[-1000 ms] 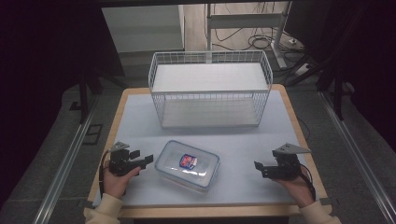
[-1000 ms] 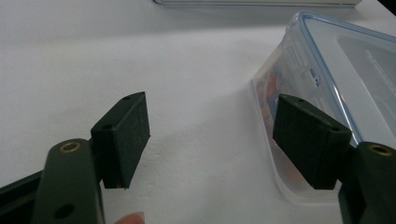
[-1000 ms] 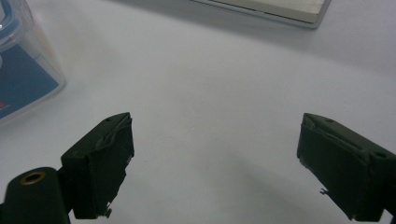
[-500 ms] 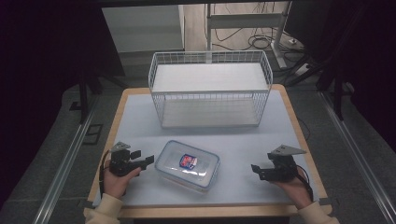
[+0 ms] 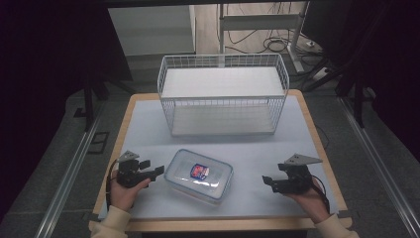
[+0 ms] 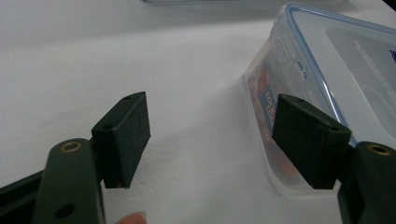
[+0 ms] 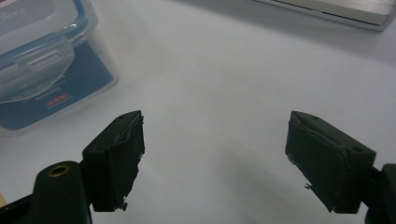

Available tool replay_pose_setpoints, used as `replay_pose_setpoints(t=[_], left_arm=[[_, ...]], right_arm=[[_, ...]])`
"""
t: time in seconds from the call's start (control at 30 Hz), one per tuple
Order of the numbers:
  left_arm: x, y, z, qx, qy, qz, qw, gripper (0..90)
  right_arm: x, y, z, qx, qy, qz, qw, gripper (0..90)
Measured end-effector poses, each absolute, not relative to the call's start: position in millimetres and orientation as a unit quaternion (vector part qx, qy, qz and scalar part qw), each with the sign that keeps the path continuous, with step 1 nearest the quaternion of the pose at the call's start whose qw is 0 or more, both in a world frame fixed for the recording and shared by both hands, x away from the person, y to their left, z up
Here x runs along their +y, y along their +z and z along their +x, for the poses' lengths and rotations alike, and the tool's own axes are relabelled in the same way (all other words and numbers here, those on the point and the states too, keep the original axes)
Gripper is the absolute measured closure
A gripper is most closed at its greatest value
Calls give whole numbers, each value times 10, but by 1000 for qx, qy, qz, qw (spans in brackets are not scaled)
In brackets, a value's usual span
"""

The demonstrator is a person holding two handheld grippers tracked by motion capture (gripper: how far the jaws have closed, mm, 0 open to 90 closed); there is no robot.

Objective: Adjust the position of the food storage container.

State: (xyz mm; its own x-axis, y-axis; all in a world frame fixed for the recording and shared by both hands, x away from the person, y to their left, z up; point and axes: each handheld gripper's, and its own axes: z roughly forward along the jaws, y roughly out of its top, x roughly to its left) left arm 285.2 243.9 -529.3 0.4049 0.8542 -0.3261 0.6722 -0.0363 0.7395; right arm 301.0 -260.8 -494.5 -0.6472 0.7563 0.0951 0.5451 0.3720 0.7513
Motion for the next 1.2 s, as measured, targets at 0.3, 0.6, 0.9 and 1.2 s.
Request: replay_pose_setpoints(t=[0.3, 0.6, 0.9, 1.2], left_arm=[[2414, -5313, 2863, 534, 105, 720, 430, 269], [2429, -5315, 2867, 536, 103, 719, 430, 269], [2423, -5316, 2872, 536, 103, 721, 428, 269], [2437, -5300, 2864, 538, 104, 717, 430, 269]], right_arm=[[-2492, -4795, 2986, 829, 402, 372, 115, 293], [-2124, -4686, 2982, 848, 402, 336, 75, 436], [-1780, -4575, 2924, 873, 395, 282, 47, 807], [-1313, -4576, 2658, 899, 386, 205, 13, 900]])
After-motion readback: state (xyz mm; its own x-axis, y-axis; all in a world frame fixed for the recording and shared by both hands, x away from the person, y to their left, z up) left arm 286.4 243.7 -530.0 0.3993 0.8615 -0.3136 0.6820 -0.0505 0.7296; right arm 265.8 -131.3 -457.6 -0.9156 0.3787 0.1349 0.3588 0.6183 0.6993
